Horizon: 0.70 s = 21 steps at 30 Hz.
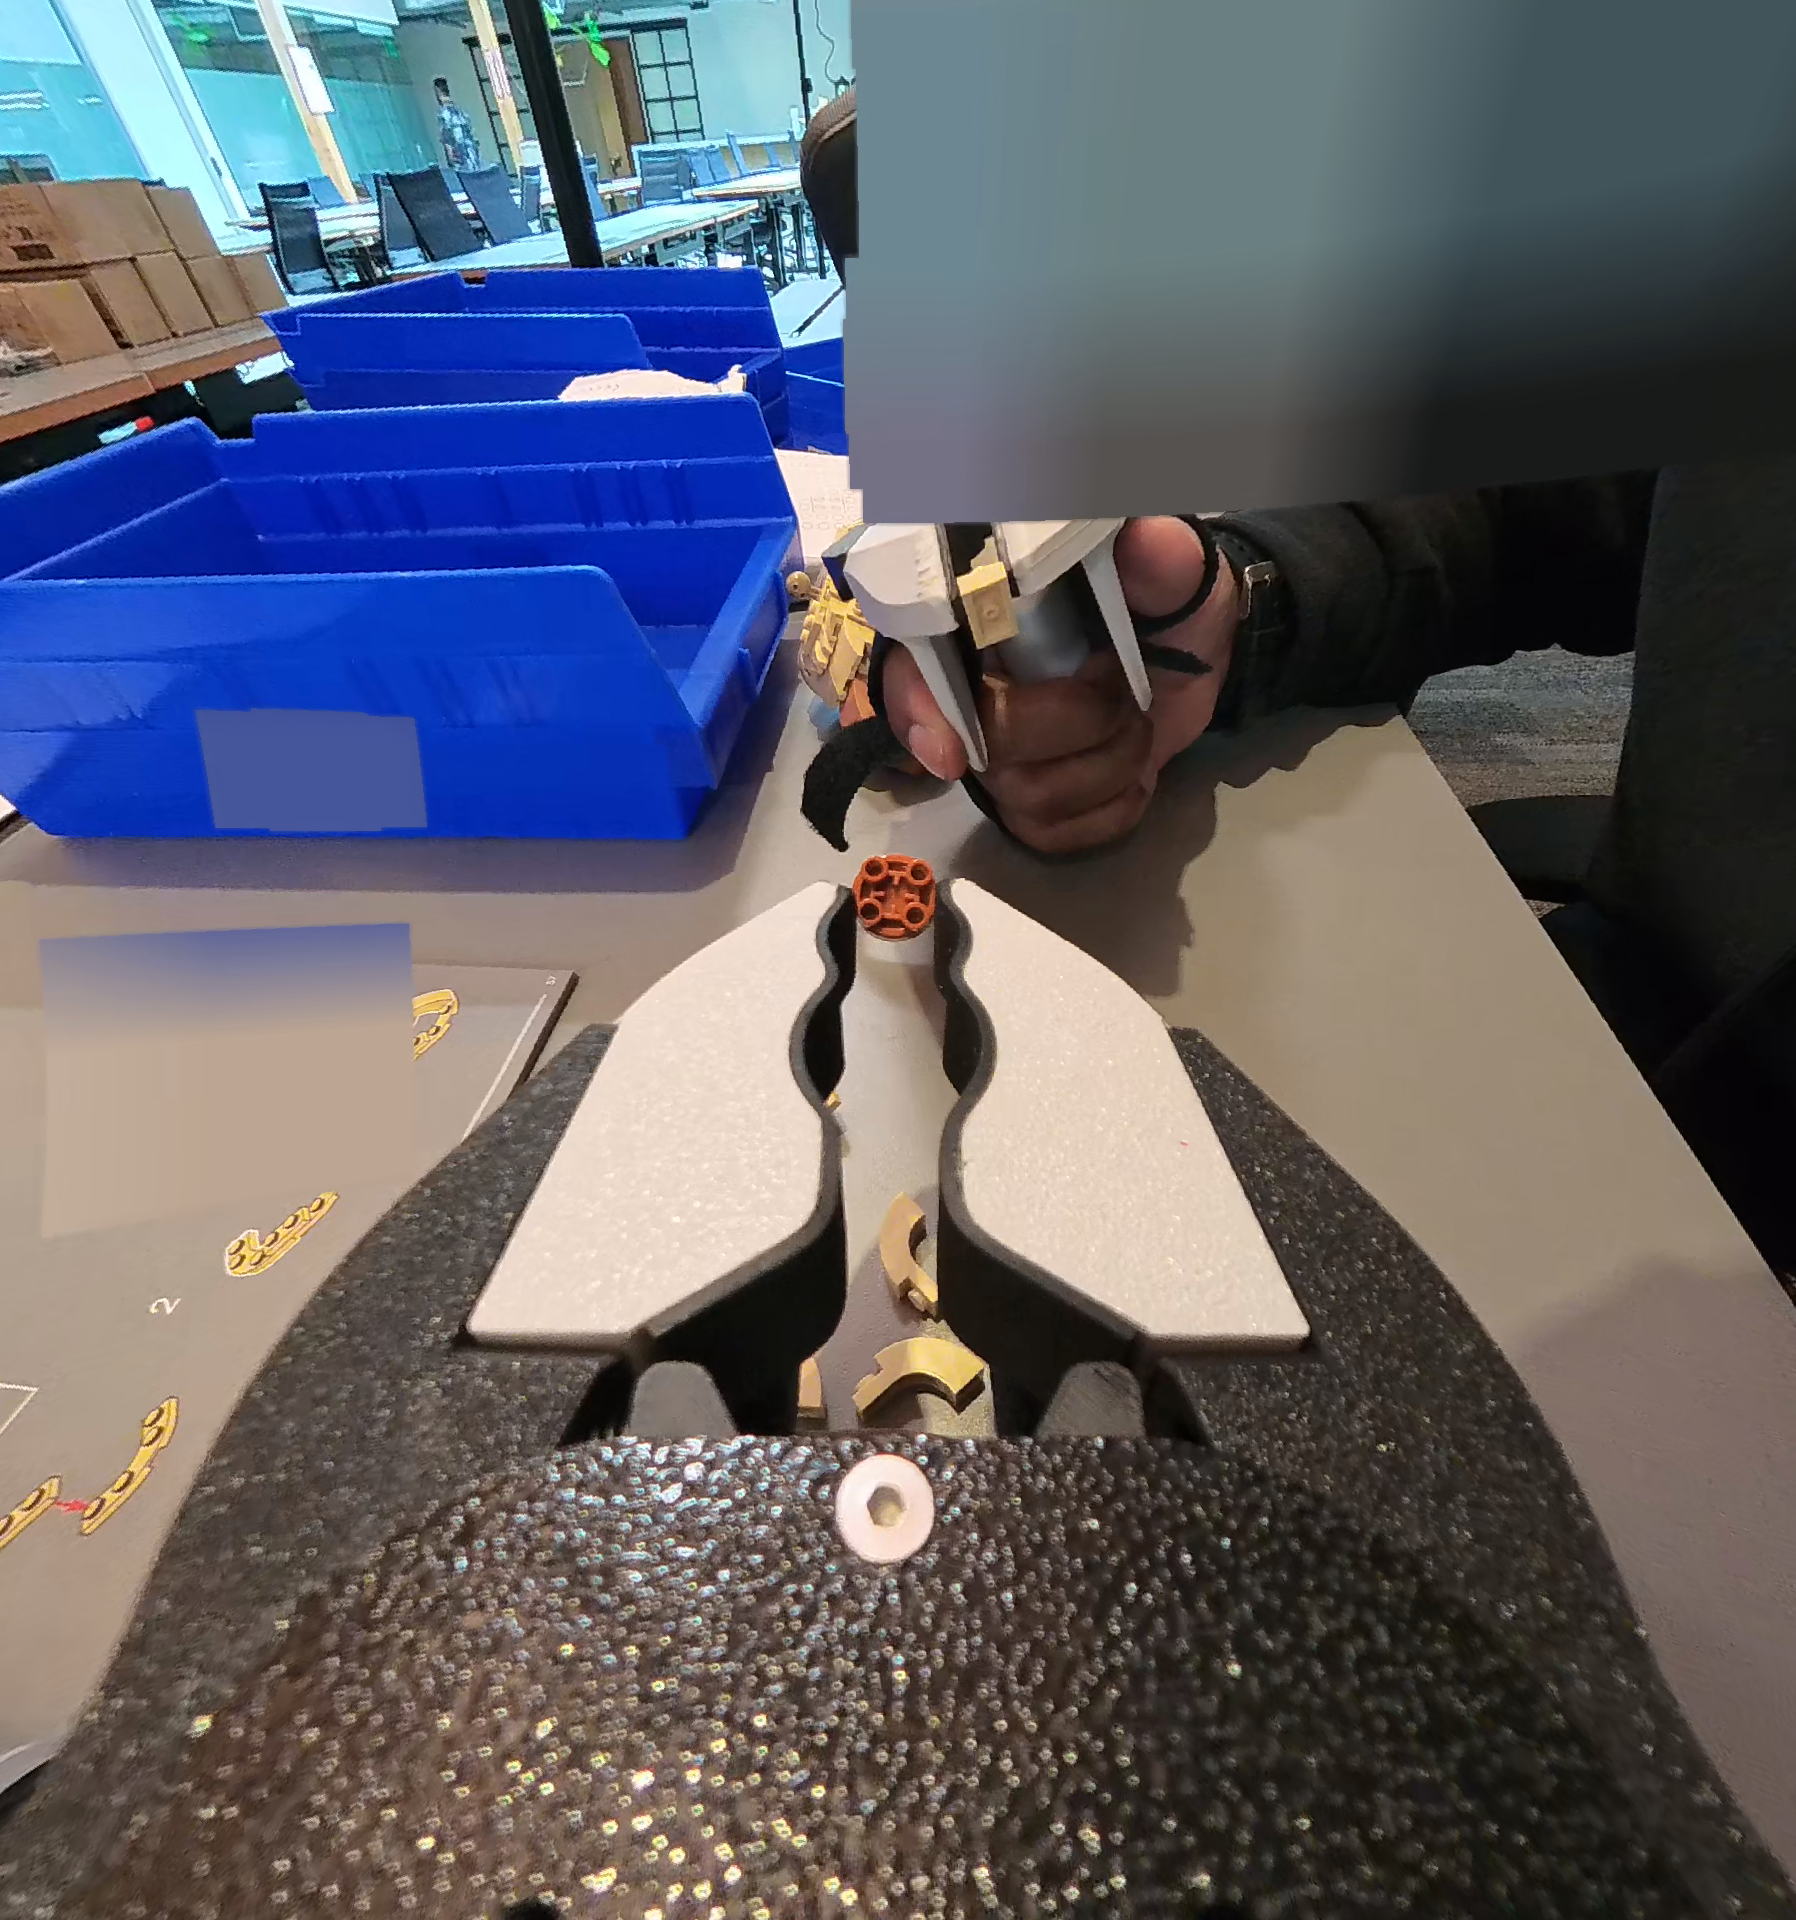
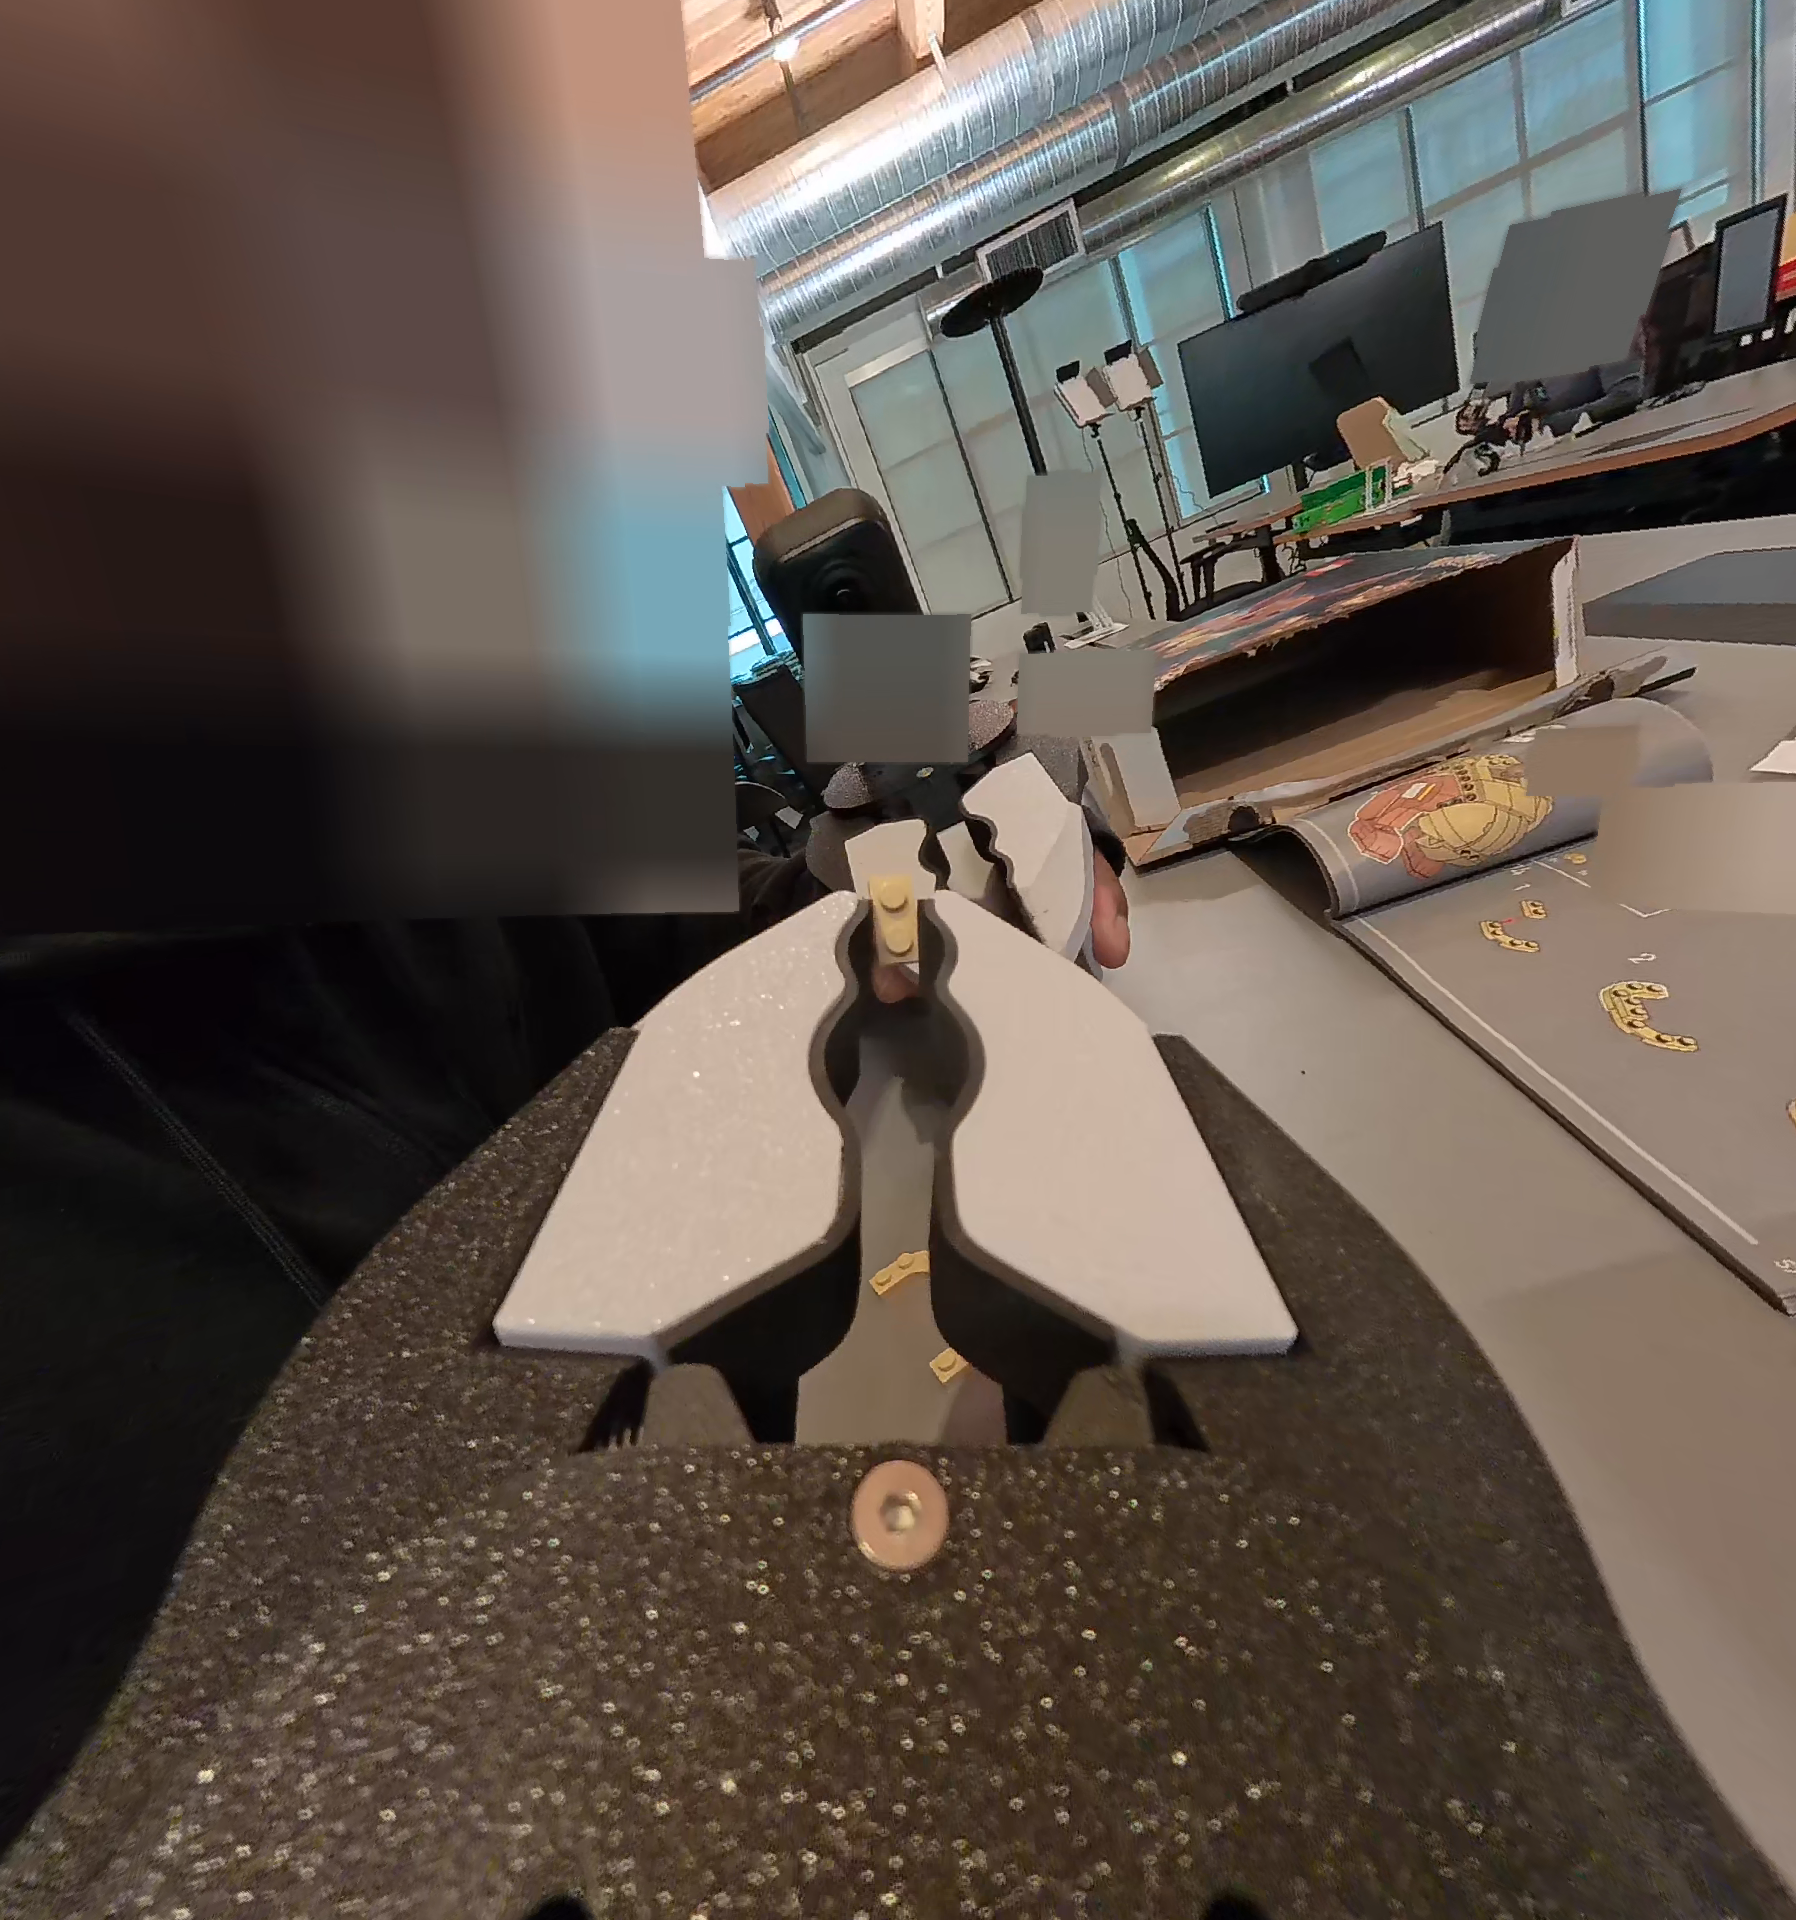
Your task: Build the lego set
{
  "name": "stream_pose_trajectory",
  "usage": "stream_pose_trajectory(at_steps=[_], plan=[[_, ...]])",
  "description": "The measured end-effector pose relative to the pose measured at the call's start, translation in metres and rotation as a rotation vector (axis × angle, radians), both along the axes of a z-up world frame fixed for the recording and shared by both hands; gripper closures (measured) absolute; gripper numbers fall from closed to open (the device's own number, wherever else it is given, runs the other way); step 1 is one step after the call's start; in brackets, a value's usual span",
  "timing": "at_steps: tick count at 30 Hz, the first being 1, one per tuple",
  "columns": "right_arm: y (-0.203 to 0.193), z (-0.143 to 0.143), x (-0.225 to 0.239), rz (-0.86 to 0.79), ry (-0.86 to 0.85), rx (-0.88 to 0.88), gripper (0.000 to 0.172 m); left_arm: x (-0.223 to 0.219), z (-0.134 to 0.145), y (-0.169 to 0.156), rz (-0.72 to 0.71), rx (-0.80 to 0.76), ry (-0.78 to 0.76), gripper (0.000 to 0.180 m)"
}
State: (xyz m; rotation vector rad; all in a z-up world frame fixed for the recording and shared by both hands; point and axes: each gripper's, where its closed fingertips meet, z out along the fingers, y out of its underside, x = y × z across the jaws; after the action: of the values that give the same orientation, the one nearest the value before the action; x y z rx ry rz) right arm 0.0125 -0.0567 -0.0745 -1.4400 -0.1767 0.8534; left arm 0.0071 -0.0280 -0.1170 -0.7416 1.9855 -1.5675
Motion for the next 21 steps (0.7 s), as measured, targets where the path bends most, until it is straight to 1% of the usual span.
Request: stream_pose_trajectory(at_steps=[9, 15, 17, 21], plan=[[0.001, -0.001, -0.001, -0.002, -0.005, -0.005, 0.164, -0.002, 0.001, -0.002, -0.015, -0.018, 0.013, 0.167], [0.003, -0.005, 0.001, -0.013, -0.002, -0.034, 0.164, -0.004, 0.003, -0.005, -0.052, -0.121, 0.077, 0.167], [0.003, -0.002, 0.004, 0.000, 0.063, -0.036, 0.164, -0.005, 0.008, -0.006, -0.072, -0.180, 0.102, 0.167], [-0.001, 0.011, 0.017, 0.074, 0.317, -0.022, 0.164, -0.012, 0.020, -0.009, -0.149, -0.326, 0.164, 0.167]])
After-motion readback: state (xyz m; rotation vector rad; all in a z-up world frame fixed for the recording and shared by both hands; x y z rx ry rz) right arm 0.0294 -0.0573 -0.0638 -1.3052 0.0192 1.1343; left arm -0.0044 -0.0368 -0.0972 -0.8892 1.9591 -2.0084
